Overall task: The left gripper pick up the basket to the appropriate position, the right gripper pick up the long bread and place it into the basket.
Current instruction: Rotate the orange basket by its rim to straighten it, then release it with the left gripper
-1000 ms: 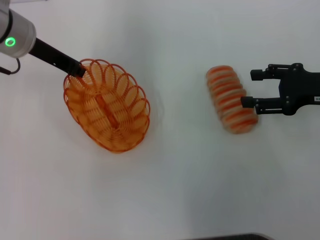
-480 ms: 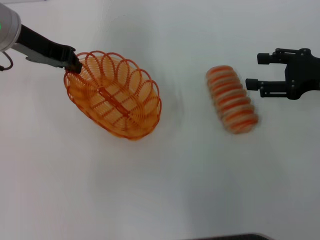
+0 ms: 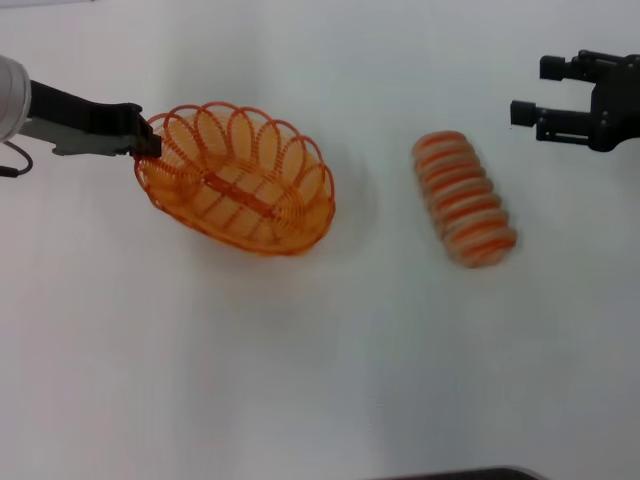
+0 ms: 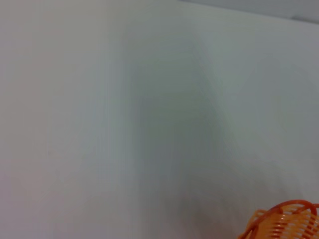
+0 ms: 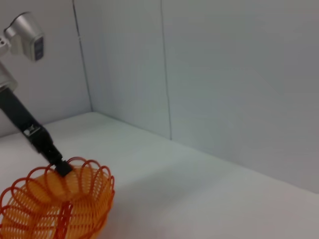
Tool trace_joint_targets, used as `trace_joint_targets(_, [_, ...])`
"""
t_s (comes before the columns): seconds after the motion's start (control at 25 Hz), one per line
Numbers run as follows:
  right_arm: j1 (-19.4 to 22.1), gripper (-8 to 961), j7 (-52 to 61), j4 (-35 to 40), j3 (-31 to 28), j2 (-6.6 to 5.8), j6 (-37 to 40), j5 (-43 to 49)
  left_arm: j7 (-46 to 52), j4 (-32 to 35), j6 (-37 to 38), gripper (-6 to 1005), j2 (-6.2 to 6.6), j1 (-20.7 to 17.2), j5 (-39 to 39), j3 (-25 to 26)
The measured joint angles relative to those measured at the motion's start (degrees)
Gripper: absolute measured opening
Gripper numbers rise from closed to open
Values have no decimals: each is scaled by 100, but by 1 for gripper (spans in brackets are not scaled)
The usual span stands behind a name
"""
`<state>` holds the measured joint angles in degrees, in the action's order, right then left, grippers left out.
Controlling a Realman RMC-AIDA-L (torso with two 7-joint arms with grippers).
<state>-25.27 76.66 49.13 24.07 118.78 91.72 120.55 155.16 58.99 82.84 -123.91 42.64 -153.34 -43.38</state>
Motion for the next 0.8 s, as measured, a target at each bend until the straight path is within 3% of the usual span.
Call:
trace_joint_targets(0.32, [14, 795, 126, -19, -162, 10, -56, -410, 84, -157, -458, 86, -15, -502, 812, -27])
trace_joint_targets(0.8, [32, 803, 101, -153, -177, 66, -298, -726, 119, -579, -1089, 86, -59, -920, 1496, -86])
